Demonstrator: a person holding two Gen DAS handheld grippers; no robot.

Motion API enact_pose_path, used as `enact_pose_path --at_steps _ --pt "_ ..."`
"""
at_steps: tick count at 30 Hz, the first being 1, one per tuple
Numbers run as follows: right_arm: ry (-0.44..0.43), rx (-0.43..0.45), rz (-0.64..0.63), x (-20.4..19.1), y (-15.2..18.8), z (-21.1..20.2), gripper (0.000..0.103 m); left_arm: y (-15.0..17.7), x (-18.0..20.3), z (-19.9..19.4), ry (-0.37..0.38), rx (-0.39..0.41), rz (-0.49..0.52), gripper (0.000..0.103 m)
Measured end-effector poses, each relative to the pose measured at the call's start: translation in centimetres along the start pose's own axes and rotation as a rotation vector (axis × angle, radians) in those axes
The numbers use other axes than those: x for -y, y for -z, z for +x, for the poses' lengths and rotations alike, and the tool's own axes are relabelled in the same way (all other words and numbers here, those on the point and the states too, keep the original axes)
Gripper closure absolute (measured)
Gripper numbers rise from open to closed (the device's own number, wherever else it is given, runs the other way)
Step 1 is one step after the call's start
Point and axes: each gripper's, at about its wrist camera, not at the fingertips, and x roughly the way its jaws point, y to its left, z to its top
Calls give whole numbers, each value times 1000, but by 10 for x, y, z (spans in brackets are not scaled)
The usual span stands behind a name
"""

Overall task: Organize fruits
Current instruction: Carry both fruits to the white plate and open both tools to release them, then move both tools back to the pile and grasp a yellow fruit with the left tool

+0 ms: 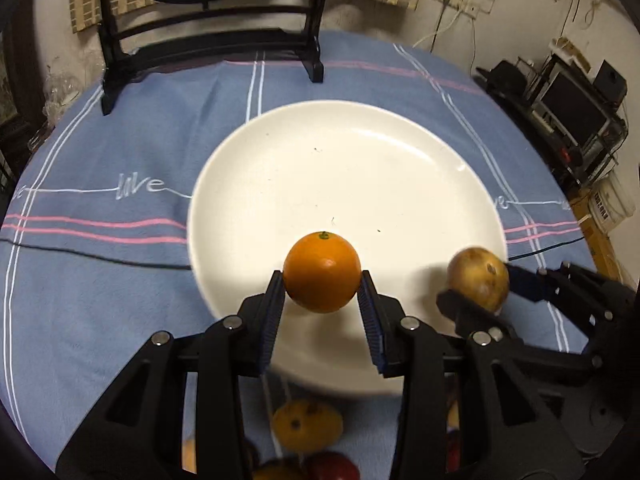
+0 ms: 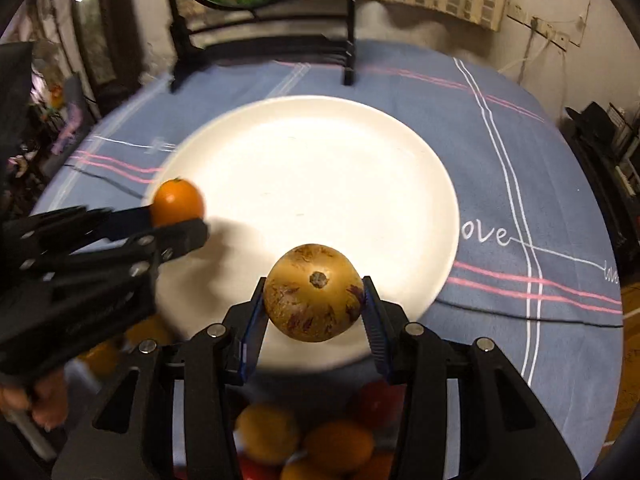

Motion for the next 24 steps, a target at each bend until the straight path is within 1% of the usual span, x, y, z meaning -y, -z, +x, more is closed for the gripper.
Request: enact_pose_path --at_steps 1,2,3,4,5,6,7,9,10,11,12,15,16,20,23,24 --pt "5 -18 -1 1 -3 6 57 -2 2 5 -4 -9 15 65" --pt "13 -25 -3 1 -4 10 53 -3 2 9 -9 -18 24 65" --pt "36 -23 -10 -1 -6 11 45 -5 2 12 -15 -24 21 65" --pt "53 -10 -17 -2 -6 10 38 -6 1 14 -18 -29 14 64" --pt "79 16 -24 -3 -5 7 32 -8 -1 16 -15 -34 3 61" --pt "97 44 -28 -2 -4 3 32 -8 -3 14 -9 -26 -16 46" --pt "105 66 -30 -2 -2 -1 32 -8 -4 9 -12 -6 -23 35" --pt "90 69 -20 1 3 -10 32 -5 -3 -4 -18 26 -6 34" --pt "78 72 -8 3 7 -15 32 -3 -1 -11 -9 35 11 31" --pt "71 88 7 7 14 -24 32 -1 -1 -19 3 47 26 28" --pt "70 101 17 9 19 -30 32 3 -2 -30 7 70 38 22" --pt "47 154 53 19 47 -58 32 17 -15 -57 -42 134 35 14" --pt "38 161 61 21 53 -64 32 22 -20 -63 -49 145 26 11" --pt "28 194 113 30 87 -90 32 49 -44 -85 -43 144 -54 11" --pt "22 212 163 35 112 -103 32 71 -51 -99 -51 157 -71 9" --pt "18 219 182 37 124 -108 32 80 -52 -104 -66 165 -66 6"
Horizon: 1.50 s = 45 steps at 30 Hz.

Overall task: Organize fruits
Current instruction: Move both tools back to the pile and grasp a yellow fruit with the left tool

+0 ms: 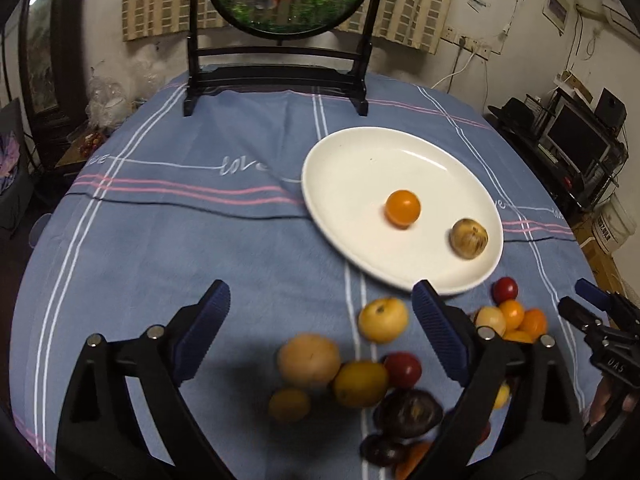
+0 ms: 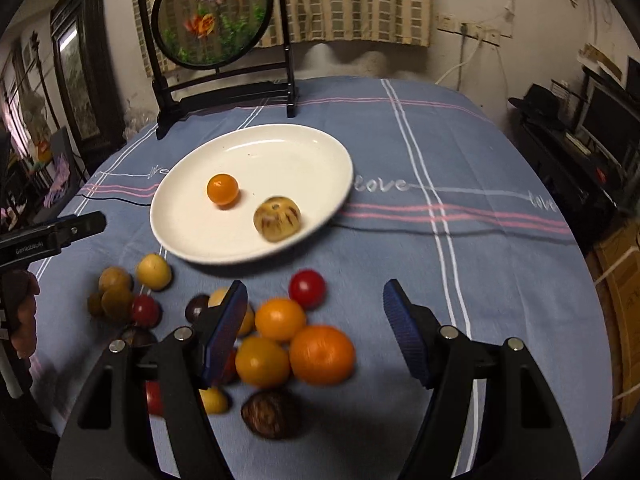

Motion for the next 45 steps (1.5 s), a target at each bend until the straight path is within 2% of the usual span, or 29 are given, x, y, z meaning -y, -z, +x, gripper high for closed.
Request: enact_pose_path --at_steps 4,11,17,19,22,30,32,33,35,37,38,39,40,45 --pt "15 -4 11 3 25 -9 32 25 -4 -18 -58 17 38 5" --pt "17 -14 69 16 62 -27 32 66 -8 -36 -100 0 69 5" --pt "-4 -23 63 15 84 -37 32 91 -8 -29 -107 -28 109 5" --pt "-9 -29 51 12 90 -37 32 99 -10 -18 -118 -64 127 5" --pt "-4 -38 24 8 96 -34 32 105 -17 -8 -128 -89 110 5" --pt "-29 -51 9 1 91 -20 32 93 -21 4 -122 -76 109 6" --pt "-31 -49 0 -1 89 -18 32 90 -20 10 -110 -82 109 12" --pt "-31 -51 -3 -2 88 -16 32 89 -20 14 -91 -94 107 23" --pt "-33 -54 -5 -2 86 -13 32 87 -18 19 -74 -105 104 30" --pt "-37 -58 -5 -3 84 -10 32 85 -17 20 -63 -93 108 47" --pt "-37 -61 -5 -3 84 -9 32 84 -17 20 -66 -90 106 52" --pt "-37 -64 -5 -4 83 -7 32 84 -17 20 -52 -86 102 68" --pt "-37 -65 -8 -5 83 -6 32 83 -18 18 -14 -79 97 77" --pt "-42 -65 -54 -15 81 -6 32 86 -14 15 27 -54 54 77"
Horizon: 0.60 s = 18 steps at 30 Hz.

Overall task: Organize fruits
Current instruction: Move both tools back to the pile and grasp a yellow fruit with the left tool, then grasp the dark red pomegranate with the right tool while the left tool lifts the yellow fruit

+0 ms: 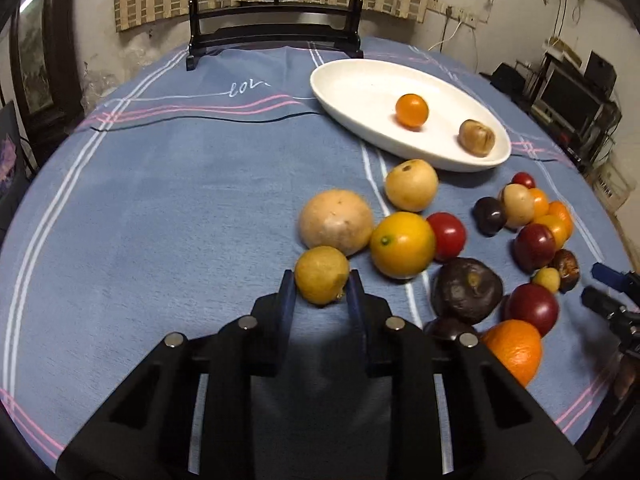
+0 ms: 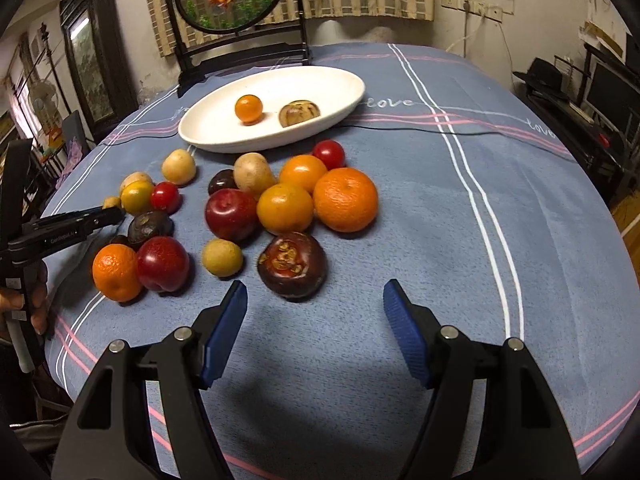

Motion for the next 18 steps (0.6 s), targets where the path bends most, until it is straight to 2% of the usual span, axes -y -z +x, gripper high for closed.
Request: enact_pose_path --at_steps 3,8,11,13,14,16,18 --pt "46 -25 -48 -8 -3 7 32 2 3 1 -3 -9 -2 77" --pt "76 -60 -98 -20 -9 22 32 1 3 3 4 -13 -4 77" --pt "89 -73 -97 -23 -14 31 39 2 3 2 5 -13 -3 77" --pt "105 -86 -102 -25 -17 38 46 2 3 2 5 -14 -4 77" --pt "88 -88 -99 -26 -18 39 55 3 3 2 5 -14 -4 77" --pt "91 -83 -95 -26 -18 39 59 3 3 2 4 -14 -3 77" --pt "80 -74 -78 -24 -18 37 59 3 3 2 2 -14 -1 76"
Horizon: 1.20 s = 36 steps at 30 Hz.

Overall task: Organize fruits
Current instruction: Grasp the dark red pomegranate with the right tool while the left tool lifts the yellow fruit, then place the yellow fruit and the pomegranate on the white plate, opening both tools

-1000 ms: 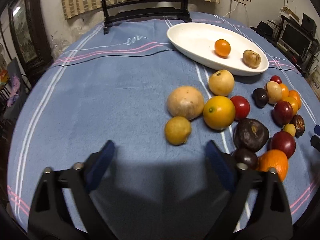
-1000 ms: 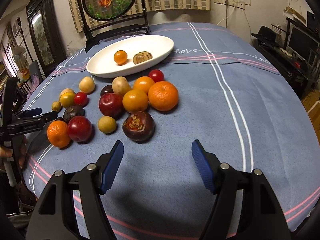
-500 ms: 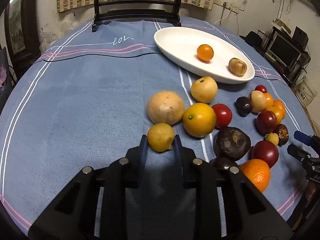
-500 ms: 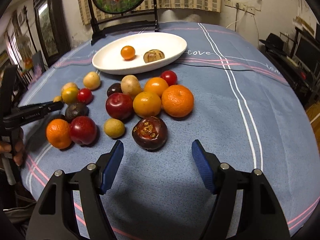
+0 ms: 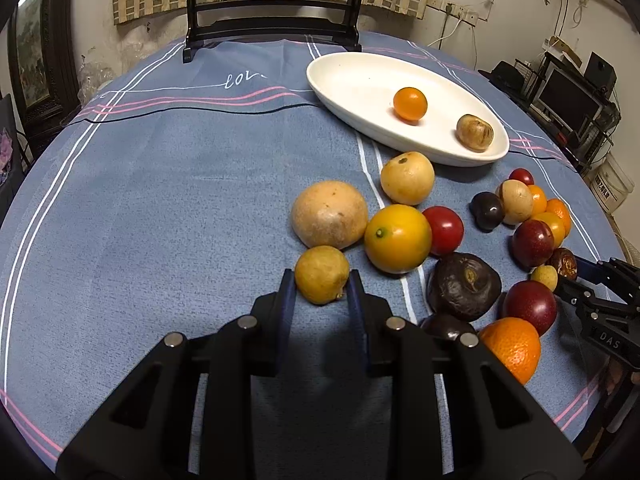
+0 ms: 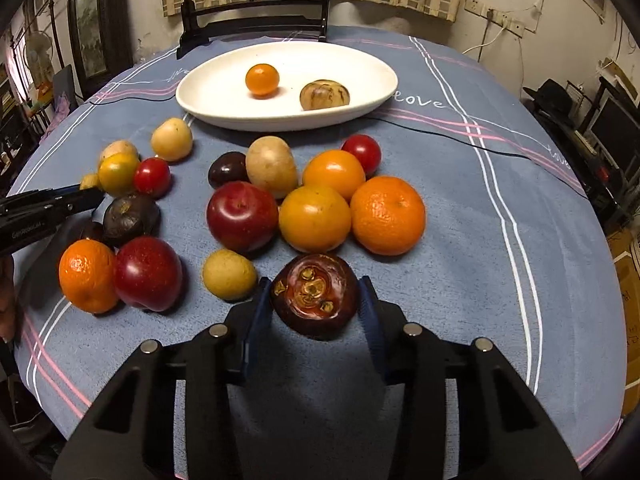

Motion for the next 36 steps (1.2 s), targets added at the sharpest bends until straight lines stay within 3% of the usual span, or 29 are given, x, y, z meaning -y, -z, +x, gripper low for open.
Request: enact_pose_path --at_steps 5,12,14,16,22,29,36 --pt "-21 32 53 14 7 -9 59 0 2 2 -13 -5 11 75" --pt "-31 33 62 19 16 -13 59 -2 13 6 -48 -18 65 66" --pt "-34 34 61 18 17 -13 59 -3 15 6 -57 -20 71 66" --pt "-37 36 61 18 19 -14 59 -3 16 5 -72 -15 74 76" --pt "-50 41 72 23 22 -18 59 2 15 -3 -59 -6 66 76" --pt "-84 115 79 29 9 -40 59 -7 28 -42 -30 90 106 76" --pt "-90 250 58 31 -33 -64 59 -52 48 -53 -8 173 144 76"
